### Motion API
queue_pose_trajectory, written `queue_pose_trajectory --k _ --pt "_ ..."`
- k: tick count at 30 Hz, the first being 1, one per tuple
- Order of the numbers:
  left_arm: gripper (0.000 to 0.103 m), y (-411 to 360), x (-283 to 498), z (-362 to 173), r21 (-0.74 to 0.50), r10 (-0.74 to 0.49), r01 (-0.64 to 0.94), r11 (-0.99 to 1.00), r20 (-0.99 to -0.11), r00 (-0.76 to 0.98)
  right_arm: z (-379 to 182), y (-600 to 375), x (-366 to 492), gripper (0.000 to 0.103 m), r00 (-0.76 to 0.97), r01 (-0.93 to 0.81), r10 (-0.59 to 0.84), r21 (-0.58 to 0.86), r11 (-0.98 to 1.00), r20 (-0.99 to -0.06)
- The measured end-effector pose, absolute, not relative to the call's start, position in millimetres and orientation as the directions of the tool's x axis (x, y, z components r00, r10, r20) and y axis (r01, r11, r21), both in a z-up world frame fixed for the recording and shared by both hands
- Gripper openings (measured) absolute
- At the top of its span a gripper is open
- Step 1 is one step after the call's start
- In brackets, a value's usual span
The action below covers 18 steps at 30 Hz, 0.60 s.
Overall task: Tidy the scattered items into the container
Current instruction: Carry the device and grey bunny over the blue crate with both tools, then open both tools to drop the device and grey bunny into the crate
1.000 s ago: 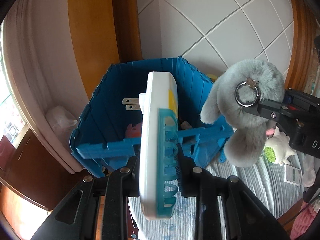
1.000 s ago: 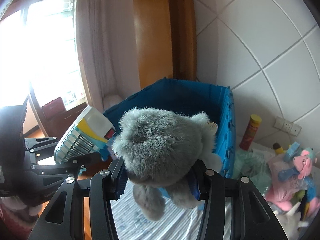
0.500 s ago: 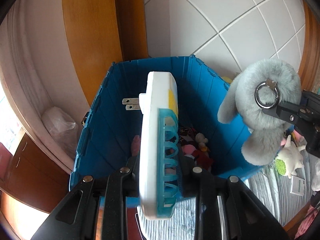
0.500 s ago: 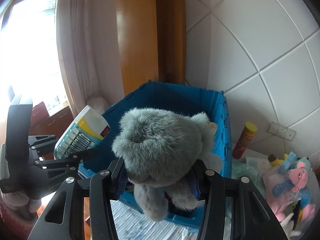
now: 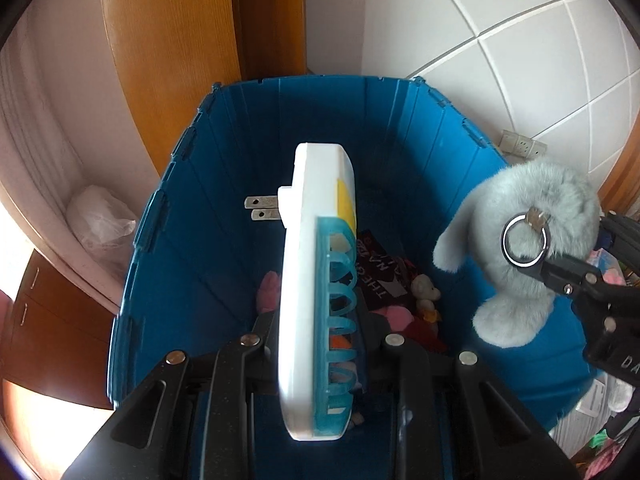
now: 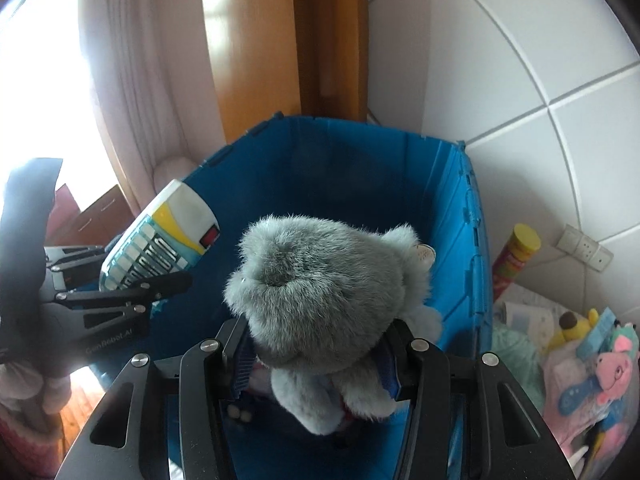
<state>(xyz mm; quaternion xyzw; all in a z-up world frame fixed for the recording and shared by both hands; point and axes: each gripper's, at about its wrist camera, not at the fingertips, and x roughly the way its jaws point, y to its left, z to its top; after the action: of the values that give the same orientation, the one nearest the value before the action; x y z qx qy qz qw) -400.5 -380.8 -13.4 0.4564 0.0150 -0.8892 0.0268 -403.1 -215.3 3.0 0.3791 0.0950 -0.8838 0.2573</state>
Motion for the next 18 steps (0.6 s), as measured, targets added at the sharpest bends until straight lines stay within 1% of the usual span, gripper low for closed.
queue_pose_trajectory --k 5,10,15,18 --pt "0.025 -387.7 -437.8 -22.3 -0.007 -0.039 0.084 -0.996 -0.846 -0.532 -9.8 -222.5 -438.9 0.049 -0.537 0.523 -0.368 0.043 -0.851 -0.759" --pt "0.025 -399.0 -479.0 -40.2 -0.008 -0.041 0.104 -0.995 -0.886 -0.461 -26.0 -226.7 -480.0 0.049 -0.492 0.493 -0.325 0.049 -0.869 -0.808" --pt "0.025 -402.9 -517.3 -75.3 -0.006 -0.035 0.126 -0.992 -0.946 -0.323 -61.2 -234.6 -518.1 0.049 -0.410 0.474 -0.266 0.045 -0.879 -0.873" --pt "0.025 -404.1 -536.9 -97.1 0.014 -0.048 0.133 -0.991 -0.965 -0.258 -83.9 -240.0 -538.3 0.049 -0.358 0.466 -0.228 0.038 -0.884 -0.905"
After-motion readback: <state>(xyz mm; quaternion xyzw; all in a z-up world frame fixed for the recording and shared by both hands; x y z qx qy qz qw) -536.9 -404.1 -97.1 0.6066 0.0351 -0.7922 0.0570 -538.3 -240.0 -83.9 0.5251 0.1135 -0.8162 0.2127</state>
